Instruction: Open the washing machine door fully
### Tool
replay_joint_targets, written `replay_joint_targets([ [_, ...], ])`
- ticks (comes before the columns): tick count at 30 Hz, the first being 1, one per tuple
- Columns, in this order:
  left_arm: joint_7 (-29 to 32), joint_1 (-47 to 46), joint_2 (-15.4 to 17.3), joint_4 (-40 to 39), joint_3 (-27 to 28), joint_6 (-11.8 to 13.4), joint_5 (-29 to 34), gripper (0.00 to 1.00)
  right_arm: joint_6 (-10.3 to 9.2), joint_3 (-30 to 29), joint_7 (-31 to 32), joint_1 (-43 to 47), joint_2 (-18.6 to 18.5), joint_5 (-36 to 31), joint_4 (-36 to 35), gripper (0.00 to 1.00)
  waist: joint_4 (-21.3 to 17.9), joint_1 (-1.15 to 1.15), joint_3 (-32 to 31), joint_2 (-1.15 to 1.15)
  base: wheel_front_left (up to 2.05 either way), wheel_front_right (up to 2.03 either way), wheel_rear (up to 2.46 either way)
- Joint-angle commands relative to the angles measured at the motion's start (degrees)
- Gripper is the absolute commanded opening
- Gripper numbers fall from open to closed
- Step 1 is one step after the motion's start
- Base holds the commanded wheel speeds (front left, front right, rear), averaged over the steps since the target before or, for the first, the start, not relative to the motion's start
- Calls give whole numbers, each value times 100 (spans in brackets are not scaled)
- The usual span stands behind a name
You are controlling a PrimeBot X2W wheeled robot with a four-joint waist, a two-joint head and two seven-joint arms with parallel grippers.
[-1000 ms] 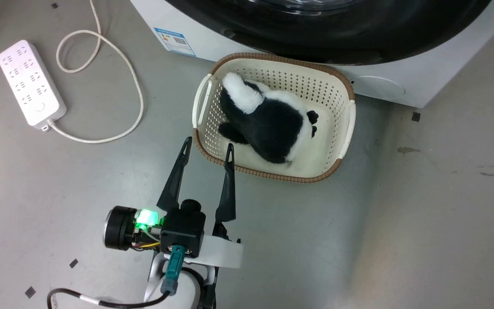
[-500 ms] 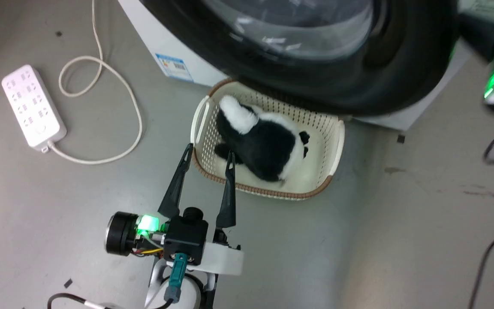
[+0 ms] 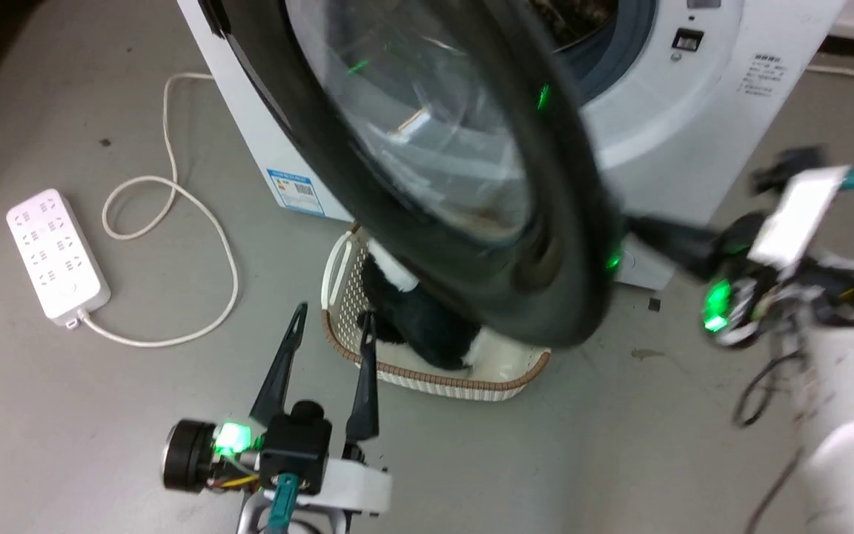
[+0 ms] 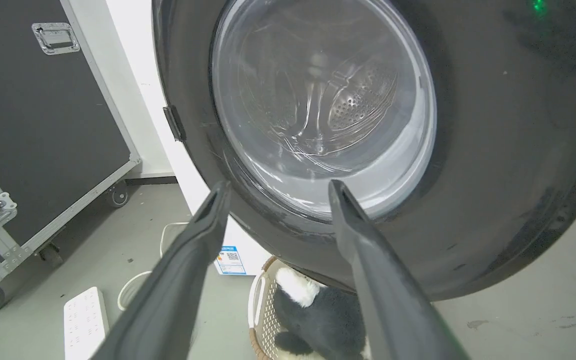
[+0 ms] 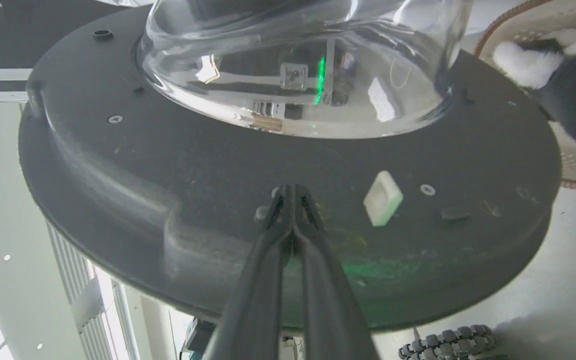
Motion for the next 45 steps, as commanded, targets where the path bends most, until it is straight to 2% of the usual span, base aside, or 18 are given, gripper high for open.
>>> replay_joint_targets([
  [1, -30, 113, 27, 11, 33, -44, -21, 100, 6, 294, -72, 246, 87, 262, -70, 0, -4, 1, -61, 0, 0, 0, 0],
  [7, -30, 361, 39, -27, 104, -187, -111, 100, 6, 1712, -699, 951, 87, 1403, -471, 0, 21, 1, -176, 0, 0, 0, 0],
  [11, -30, 426, 21, -165, 136, -358, -148, 100, 6, 2506, -1162, 1265, 88, 1878, -766, 0, 62, 1, -205, 0, 0, 0, 0],
  [16, -30, 484, -13, -212, 188, -490, -120, 100, 6, 3142, -1640, 1490, 88, 2165, -1016, 0, 93, 1, -247, 0, 0, 0, 0],
  [19, -30, 525, -39, -206, 231, -521, -97, 100, 6, 3210, -1946, 1550, 87, 2120, -1076, 0, 85, 1, -335, 0, 0, 0, 0],
  [20, -30, 545, -47, -210, 252, -526, -96, 100, 6, 3178, -2070, 1553, 69, 2080, -1100, 41, 74, 1, -369, 0, 0, 0, 0],
  [21, -30, 565, -58, -224, 276, -551, -120, 100, 6, 3146, -2192, 1556, 23, 2017, -1134, 100, 55, 1, -408, 0, 0, 0, 0],
  [24, -30, 666, -152, -249, 409, -763, -440, 100, 6, 3008, -2623, 1600, -194, 1742, -1314, 100, -20, 1, -539, 0, 0, 0, 0],
  [30, -30, 753, -142, -187, 692, -1080, -479, 100, 6, 2656, -4014, 1874, -799, 654, -2232, 100, -216, 1, -837, 0, 0, 0, 0],
  [36, -30, 850, -146, -174, 959, -1277, -464, 100, 6, 2807, -6028, 2436, -1767, -1813, -3167, 100, -468, 1, -1104, 0, 0, 0, 0],
  [38, -30, 892, -150, -165, 1039, -1324, -459, 100, 6, 2821, -6625, 2653, -1938, -2614, -3286, 100, -554, 1, -1175, 0, 0, 0, 0],
  [41, -30, 962, -174, -190, 1127, -1364, -442, 100, 6, 2604, -7256, 3024, -1953, -3693, -3374, 100, -666, 1, -1228, 0, 0, 0, 0],
  [45, -30, 1025, -200, -161, 1176, -1453, -413, 100, 6, 2118, -7566, 3650, -1555, -4773, -3604, 100, -763, 1, -1245, 0, 0, 0, 0],
])
